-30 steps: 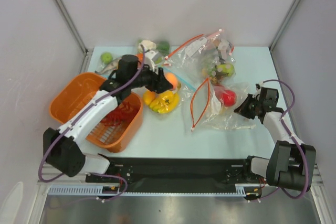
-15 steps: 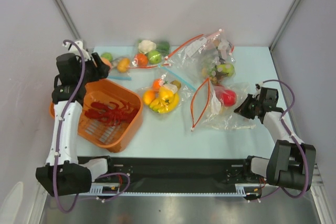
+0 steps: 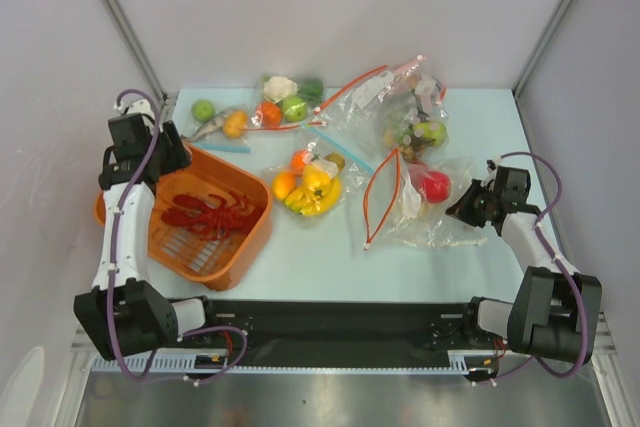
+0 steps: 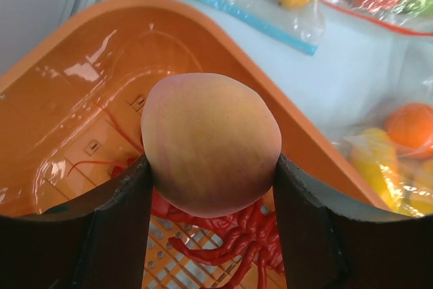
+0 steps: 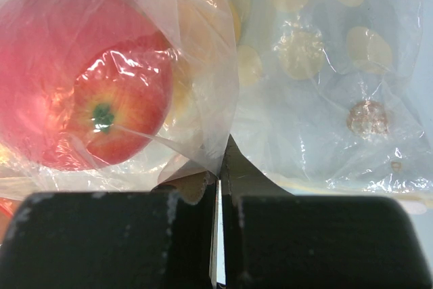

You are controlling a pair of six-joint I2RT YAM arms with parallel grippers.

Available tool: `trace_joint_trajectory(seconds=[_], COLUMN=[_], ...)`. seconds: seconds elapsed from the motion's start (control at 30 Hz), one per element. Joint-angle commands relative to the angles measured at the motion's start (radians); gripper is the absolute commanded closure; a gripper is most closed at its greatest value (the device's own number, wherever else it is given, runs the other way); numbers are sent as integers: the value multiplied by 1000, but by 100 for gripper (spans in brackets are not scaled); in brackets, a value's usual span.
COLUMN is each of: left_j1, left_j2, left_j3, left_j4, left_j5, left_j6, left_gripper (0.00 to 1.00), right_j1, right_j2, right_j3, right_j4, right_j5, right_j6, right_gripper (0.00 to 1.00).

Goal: Open the zip-top bag and remove the fake food

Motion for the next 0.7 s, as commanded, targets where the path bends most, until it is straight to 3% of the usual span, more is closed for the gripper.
trace_joint_trajectory(seconds=[0.0,0.1,0.13,0.4,0.5,0.67], left_j1=[7,7,7,7,7,6], left_j2=[-16,-21,-17,-2,7,-10], left_j3=[-35,-60,-58,-34,-26,-12], left_j4=[12,21,23,21,15,15], left_j5=[-57,-60,-60,-55,-52,-40], left_j6=[27,34,38,70,75,77], left_gripper=[44,34,24,18,9,12], right_j1=[-8,-10,-10,-10,-10,-12], right_j2=[-7,-4,-2,1,2,4], right_j3=[31,33,33,34,33,34], right_j4=[3,3,3,3,3,4], right_j5=[14,14,11,10,10,8], right_j6=[-14,-14,-14,-11,-12,-12], right_gripper=[100,100,100,100,100,100])
